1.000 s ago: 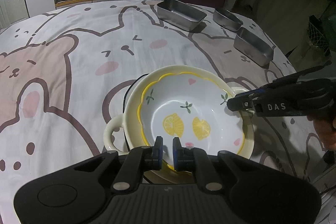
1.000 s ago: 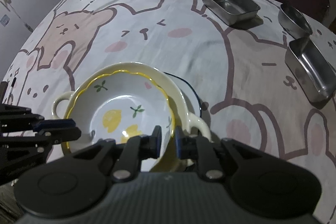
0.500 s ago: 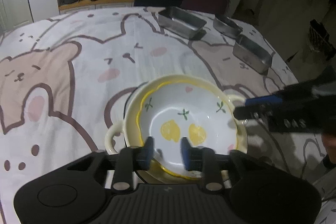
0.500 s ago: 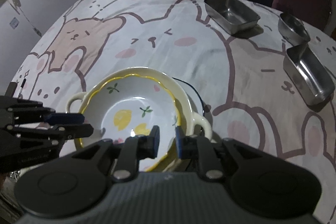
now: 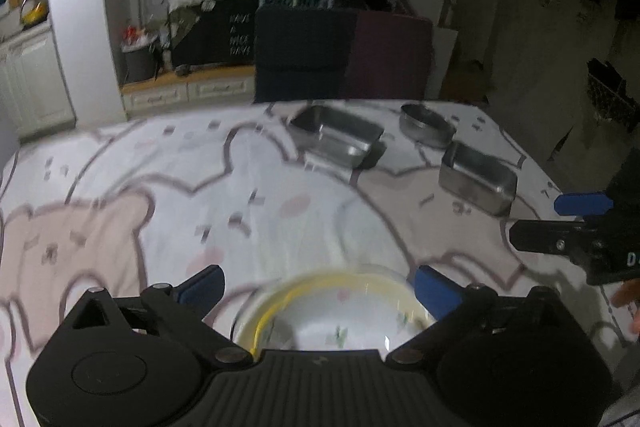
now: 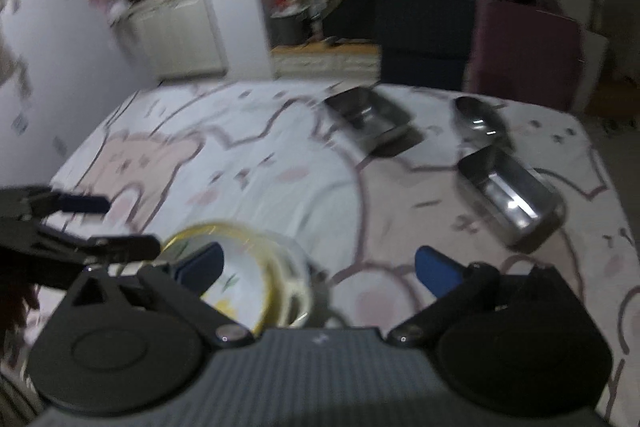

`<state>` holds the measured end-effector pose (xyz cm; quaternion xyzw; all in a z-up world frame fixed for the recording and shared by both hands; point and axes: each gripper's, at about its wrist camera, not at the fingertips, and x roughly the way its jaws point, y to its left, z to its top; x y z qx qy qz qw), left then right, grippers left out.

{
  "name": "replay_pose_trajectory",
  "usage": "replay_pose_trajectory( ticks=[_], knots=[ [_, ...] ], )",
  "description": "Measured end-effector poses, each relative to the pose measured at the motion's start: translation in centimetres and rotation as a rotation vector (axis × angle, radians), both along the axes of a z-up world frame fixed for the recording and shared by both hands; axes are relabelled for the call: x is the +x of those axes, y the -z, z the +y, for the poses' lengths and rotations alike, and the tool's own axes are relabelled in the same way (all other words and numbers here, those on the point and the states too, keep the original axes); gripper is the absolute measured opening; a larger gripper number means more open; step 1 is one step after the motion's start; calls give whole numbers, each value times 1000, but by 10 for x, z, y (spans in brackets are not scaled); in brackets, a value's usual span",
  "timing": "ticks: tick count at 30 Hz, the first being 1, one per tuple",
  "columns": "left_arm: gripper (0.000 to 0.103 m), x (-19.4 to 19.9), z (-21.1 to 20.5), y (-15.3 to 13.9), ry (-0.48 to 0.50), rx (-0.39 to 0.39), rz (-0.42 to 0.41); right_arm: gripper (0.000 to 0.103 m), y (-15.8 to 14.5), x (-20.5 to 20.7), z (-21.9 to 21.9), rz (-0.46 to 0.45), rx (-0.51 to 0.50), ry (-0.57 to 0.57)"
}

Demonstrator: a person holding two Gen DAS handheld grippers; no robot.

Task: Organize plates and bowls
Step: 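Lift both grippers off the bowls and move toward the steel trays, then close both grippers on the rim of a rectangular steel tray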

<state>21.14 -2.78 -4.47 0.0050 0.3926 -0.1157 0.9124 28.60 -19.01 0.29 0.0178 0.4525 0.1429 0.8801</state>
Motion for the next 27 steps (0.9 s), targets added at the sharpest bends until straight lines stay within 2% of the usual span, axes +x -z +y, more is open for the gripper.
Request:
replay_pose_trajectory(
  ticks=[8, 14, 17, 20, 23, 25, 27],
  knots=[
    [103, 91, -28, -24, 46, 30, -97, 103, 5, 63, -36, -40, 36, 191],
    [103, 181, -33, -20, 104, 71, -123, 103, 29, 119, -47, -14, 99, 291],
    [101, 225, -37, -8, 143, 95, -123, 103, 49, 151, -50, 39, 146, 357],
    [93, 265, -43, 14, 183, 139, -98, 100, 71, 180, -53, 76, 195, 408],
    [86, 295, -49, 42, 199, 179, -58, 91, 95, 206, -53, 111, 251, 437],
    [78, 309, -51, 62, 207, 189, -30, 80, 110, 219, -51, 137, 282, 453],
    [72, 321, -52, 77, 215, 182, -10, 73, 125, 230, -51, 163, 305, 467]
  ],
)
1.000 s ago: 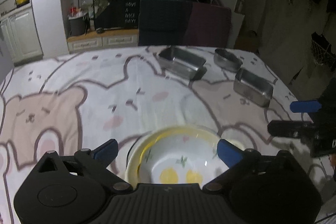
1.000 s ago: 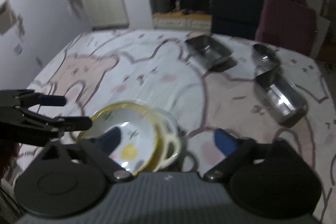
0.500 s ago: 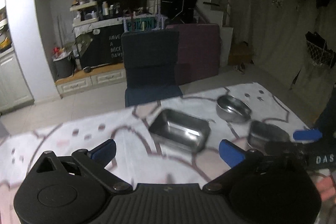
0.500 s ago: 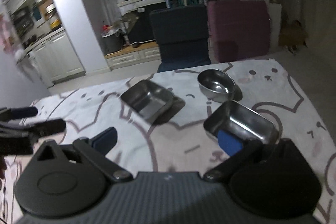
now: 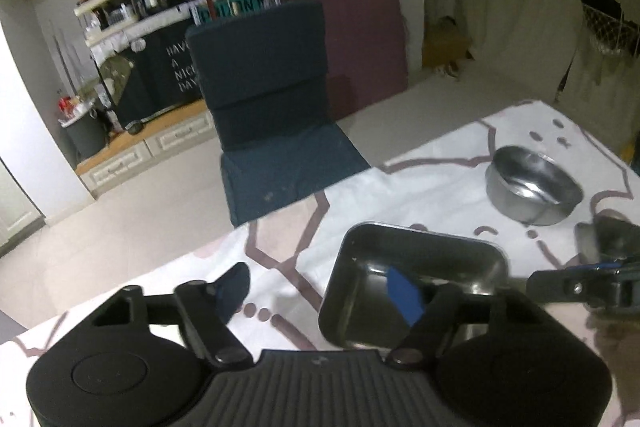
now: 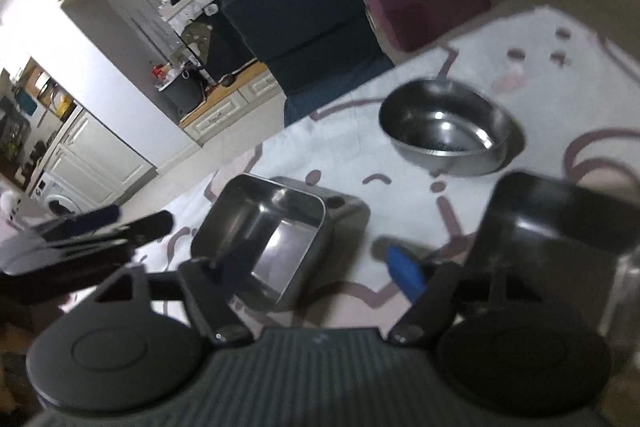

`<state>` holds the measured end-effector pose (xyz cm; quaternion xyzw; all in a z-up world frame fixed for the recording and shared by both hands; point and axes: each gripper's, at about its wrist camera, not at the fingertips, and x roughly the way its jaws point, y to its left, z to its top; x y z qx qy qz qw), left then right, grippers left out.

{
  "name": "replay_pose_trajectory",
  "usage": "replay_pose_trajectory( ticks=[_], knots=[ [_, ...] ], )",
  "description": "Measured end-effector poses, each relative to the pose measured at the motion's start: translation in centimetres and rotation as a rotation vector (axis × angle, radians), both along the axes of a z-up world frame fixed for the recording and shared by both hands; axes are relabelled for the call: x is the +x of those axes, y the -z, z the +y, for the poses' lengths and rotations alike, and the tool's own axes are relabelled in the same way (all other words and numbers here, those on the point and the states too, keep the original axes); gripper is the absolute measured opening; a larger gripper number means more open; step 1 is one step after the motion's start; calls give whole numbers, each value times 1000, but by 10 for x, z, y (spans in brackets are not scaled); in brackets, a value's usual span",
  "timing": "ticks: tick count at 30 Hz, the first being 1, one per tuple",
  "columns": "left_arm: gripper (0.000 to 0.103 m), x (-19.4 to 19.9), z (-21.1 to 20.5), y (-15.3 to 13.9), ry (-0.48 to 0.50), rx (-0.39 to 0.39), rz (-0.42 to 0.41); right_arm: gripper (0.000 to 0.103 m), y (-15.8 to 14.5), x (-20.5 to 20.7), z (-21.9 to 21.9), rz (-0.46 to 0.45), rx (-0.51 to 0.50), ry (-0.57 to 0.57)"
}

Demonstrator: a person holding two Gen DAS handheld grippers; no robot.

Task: Organize plates and bowls
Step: 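Close both grippers on the rim of a rectangular steel tray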

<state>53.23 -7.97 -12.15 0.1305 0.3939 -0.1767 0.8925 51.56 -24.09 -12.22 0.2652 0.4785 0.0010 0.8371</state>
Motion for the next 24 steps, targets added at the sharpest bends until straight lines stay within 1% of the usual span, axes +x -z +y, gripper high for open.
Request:
replay_pose_trajectory(
  ticks=[1, 3, 5, 6, 10, 11, 12, 13, 15, 16, 18, 22, 24],
  knots=[
    [69, 4, 1, 4, 0, -3, 8, 70, 5, 4, 0, 10, 10, 4],
    [58, 12, 0, 14, 7, 1, 18, 70, 19, 11, 1, 32, 33, 12],
    [54, 18, -5, 21, 20, 12, 25, 67, 28, 14, 0, 47, 71, 31],
    [50, 20, -6, 23, 21, 16, 32, 63, 29, 14, -1, 42, 70, 31],
    [42, 25, -11, 31, 24, 32, 51, 52, 28, 15, 5, 40, 76, 5],
    [38, 25, -12, 33, 25, 40, 57, 51, 27, 15, 9, 39, 67, -16],
    [30, 26, -13, 34, 23, 50, 61, 49, 26, 15, 13, 38, 61, -30],
    [26, 27, -14, 36, 20, 56, 66, 44, 26, 15, 16, 37, 59, -42],
    [15, 27, -14, 37, 15, 62, 78, 36, 28, 20, 17, 44, 58, -50],
    [15, 26, -14, 37, 16, 61, 80, 30, 29, 20, 18, 50, 59, -53],
    [13, 23, -15, 36, 14, 68, 76, 23, 35, 27, 21, 61, 61, -64],
    [8, 19, -8, 29, -12, -1, 91, 17, 35, 27, 20, 53, 29, -67],
    [7, 12, -7, 24, -21, -17, 81, 15, 33, 25, 18, 42, 6, -68]
  ],
)
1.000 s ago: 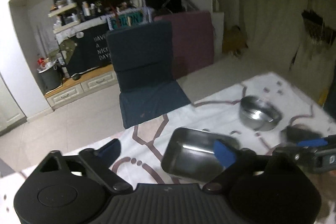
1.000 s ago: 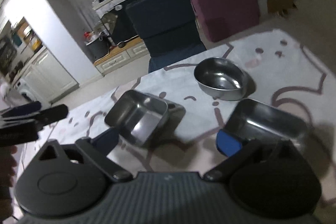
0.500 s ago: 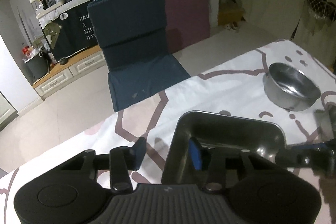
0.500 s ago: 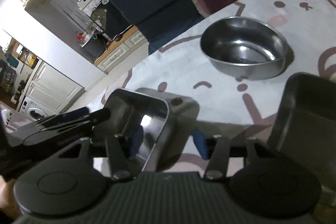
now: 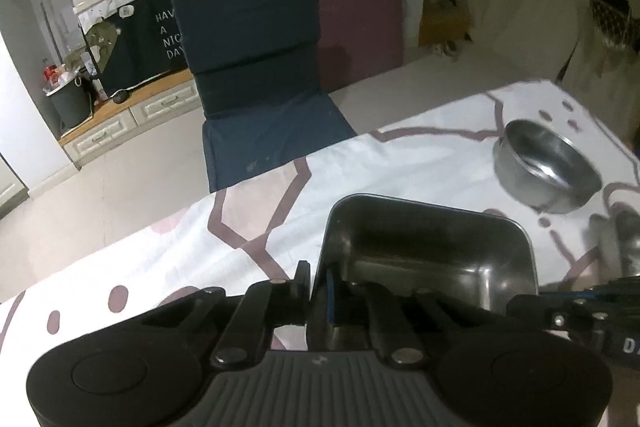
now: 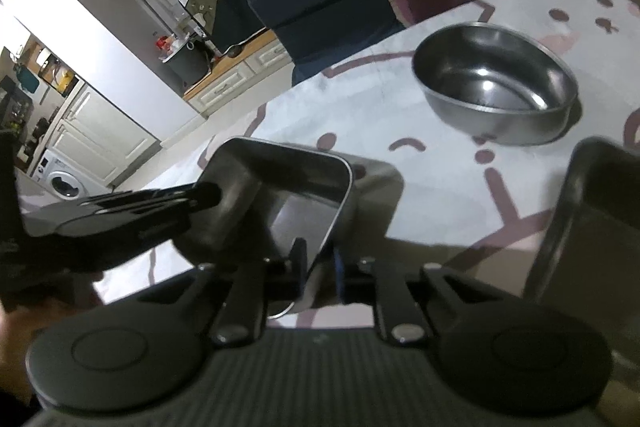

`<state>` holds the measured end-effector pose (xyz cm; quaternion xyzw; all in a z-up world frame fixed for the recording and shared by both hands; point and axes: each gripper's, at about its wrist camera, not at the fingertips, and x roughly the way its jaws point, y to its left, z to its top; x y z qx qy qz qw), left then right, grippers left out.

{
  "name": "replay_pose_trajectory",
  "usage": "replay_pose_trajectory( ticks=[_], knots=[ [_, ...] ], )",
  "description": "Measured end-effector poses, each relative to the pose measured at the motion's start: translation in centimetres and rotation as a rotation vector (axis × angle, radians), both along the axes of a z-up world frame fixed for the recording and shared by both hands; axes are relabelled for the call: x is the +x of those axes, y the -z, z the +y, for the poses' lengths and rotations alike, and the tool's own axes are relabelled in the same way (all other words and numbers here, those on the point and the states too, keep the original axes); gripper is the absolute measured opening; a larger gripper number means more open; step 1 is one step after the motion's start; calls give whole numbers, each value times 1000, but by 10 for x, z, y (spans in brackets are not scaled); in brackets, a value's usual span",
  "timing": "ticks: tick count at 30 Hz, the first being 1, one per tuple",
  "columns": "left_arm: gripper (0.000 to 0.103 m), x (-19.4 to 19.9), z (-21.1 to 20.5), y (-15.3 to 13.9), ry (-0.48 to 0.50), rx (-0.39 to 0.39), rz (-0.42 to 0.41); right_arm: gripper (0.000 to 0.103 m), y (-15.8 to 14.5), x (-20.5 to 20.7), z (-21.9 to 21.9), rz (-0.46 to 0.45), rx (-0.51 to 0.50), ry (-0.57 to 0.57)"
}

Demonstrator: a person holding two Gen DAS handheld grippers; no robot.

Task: Organize plates and bowls
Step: 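Close both grippers on the rim of a rectangular steel tray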

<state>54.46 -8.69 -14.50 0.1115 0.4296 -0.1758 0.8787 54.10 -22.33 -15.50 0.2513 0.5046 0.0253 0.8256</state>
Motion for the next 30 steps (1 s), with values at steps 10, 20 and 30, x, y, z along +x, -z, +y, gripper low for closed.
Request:
replay_pose_trajectory(
  ticks=[10, 20, 30],
  knots=[
    [2, -62, -8, -63, -50, -92, -35, 8, -35, -25, -12, -52, -80, -58],
    [2, -163, -31, -128, -107, -140, -86, 5, -121, -95, -42, -157, -142, -120],
    [2, -268, -46, -141, -160, -213, -104, 5, -164, -181, -63, -214, -160, -185]
  ],
)
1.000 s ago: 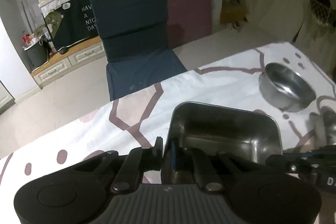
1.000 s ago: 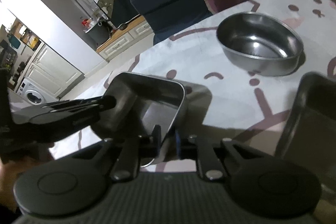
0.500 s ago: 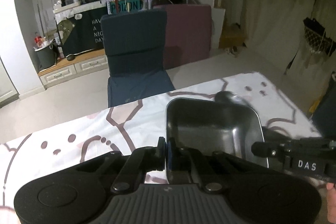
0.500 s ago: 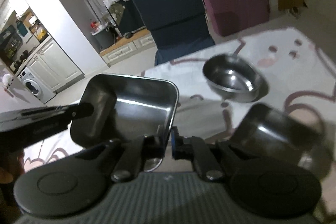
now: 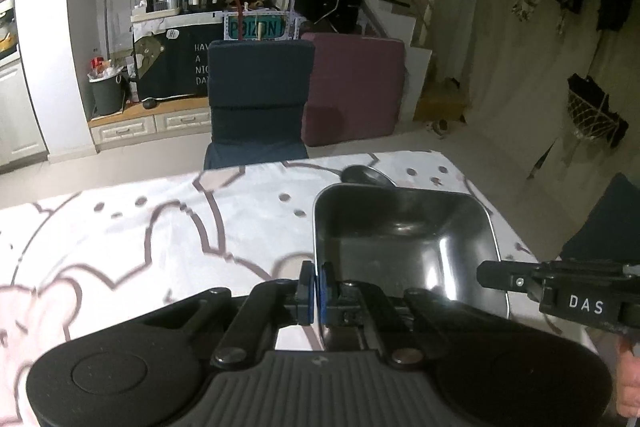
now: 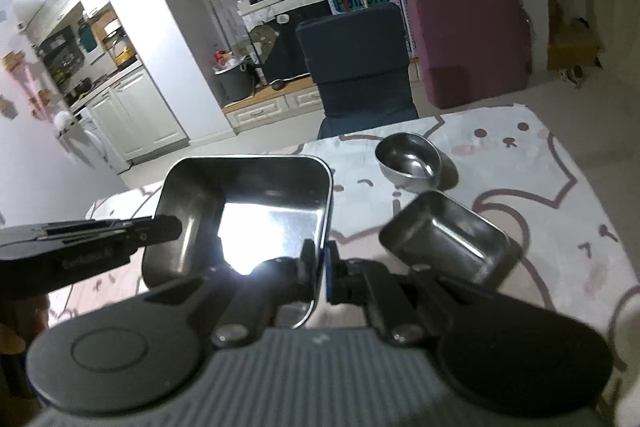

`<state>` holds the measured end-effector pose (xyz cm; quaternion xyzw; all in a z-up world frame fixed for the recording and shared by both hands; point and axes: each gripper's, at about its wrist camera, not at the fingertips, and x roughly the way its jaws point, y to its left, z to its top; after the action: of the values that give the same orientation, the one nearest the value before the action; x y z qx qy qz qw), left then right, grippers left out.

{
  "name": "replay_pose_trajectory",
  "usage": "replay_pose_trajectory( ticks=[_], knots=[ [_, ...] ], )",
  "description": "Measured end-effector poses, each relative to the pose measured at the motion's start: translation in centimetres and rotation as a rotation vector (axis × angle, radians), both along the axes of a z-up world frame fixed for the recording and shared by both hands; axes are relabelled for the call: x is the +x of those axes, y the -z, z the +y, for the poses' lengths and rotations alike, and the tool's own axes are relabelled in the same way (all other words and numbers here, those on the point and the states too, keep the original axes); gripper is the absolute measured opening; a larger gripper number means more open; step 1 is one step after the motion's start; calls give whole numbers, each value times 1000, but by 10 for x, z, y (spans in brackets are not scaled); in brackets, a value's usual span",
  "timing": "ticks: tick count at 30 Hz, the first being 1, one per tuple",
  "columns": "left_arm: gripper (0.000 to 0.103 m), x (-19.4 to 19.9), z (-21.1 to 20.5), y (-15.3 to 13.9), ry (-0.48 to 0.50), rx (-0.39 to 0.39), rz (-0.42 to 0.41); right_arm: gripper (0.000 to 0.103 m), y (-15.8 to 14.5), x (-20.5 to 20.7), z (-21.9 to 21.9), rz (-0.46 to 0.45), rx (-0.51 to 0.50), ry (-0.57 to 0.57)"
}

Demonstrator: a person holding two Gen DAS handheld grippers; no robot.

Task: Organize plates and bowls
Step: 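Close both grippers on the rim of a rectangular steel tray, then carry the steel tray with both grippers and lower it beside the bowl stack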

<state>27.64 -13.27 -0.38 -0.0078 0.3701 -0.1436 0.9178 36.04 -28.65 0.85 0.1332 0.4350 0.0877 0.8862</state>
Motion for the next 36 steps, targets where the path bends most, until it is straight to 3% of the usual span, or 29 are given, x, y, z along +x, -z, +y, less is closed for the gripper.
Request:
replay_pose_trajectory(
  ticks=[5, 13, 23, 36],
  knots=[
    [3, -38, -10, 11, -8, -29, 20, 5, 3, -37, -14, 18, -1, -14],
    [4, -68, -29, 55, 16, -65, 124, 4, 19, -81, -31, 71, -49, -9],
    [5, -66, -59, 117, 45, -47, 284, 3, 63, -83, -44, 208, -147, -26],
    [7, -51, -82, 150, 65, 21, 365, 3, 102, -72, -50, 327, -216, -19]
  ],
)
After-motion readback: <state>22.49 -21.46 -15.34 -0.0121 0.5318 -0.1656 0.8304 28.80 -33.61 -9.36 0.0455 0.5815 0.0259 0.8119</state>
